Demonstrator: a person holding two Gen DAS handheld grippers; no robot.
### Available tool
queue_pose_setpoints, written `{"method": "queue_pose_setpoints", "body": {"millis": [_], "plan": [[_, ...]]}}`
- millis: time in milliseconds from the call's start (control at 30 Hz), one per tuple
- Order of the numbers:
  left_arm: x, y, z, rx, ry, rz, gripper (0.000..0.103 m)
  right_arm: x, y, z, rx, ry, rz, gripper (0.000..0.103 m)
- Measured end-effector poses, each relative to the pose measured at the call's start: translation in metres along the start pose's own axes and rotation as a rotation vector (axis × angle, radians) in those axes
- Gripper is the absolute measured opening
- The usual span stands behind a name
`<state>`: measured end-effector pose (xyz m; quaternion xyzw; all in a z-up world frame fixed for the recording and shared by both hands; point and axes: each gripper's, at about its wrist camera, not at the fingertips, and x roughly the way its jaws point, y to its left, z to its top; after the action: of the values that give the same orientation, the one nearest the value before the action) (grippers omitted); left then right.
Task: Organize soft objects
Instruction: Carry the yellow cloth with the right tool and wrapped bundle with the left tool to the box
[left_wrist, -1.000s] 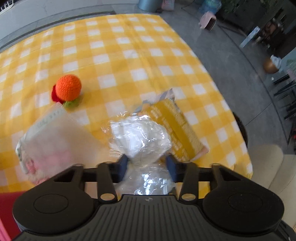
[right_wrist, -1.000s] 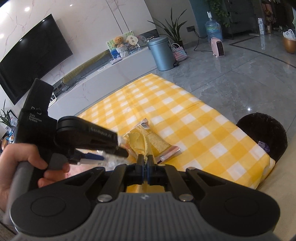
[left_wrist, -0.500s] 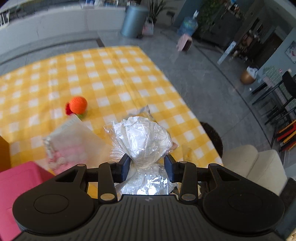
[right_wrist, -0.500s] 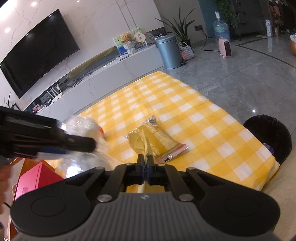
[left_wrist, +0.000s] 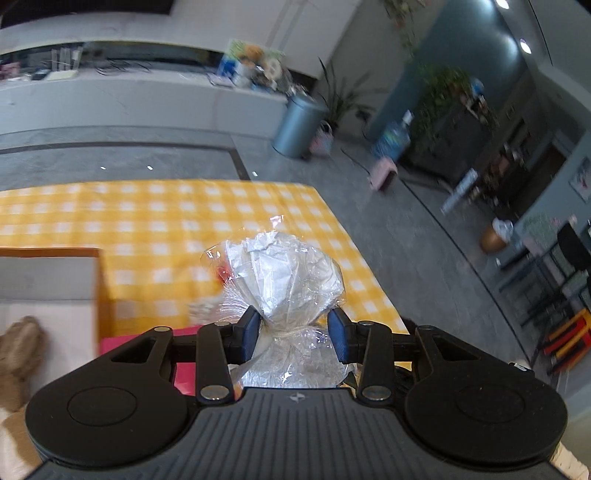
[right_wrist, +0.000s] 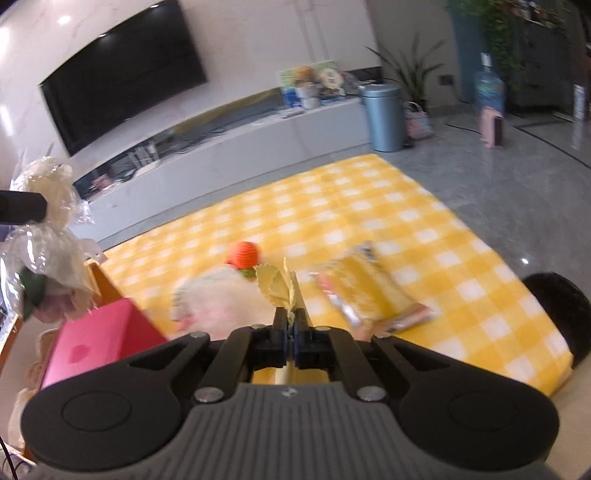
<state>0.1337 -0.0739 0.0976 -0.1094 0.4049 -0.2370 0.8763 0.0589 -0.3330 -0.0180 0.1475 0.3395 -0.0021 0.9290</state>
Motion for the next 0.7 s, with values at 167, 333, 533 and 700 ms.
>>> {"method": "queue_pose_setpoints", "body": {"millis": [167,333,533,700], "plan": [[-0.034,0.025,-0.005,-0.024,-0.09,0.038,0.045,-0.005,0.026,0.002,-0.038,-0.01,0.067,0.001],[-0.067,0.06,-0.015,-0.103,-0.174,-0.03,0.045,-0.013,0.046,0.003,-0.057,-0.02,0.141,0.001],[-0.104,0.116,-0.04,-0.204,-0.337,0.0,0.045,-0.024,0.075,0.005,-0.1,-0.034,0.246,0.001],[-0.117,0.157,-0.057,-0.283,-0.417,0.028,0.045,-0.033,0.106,0.001,-0.139,-0.022,0.324,0.001]]}}
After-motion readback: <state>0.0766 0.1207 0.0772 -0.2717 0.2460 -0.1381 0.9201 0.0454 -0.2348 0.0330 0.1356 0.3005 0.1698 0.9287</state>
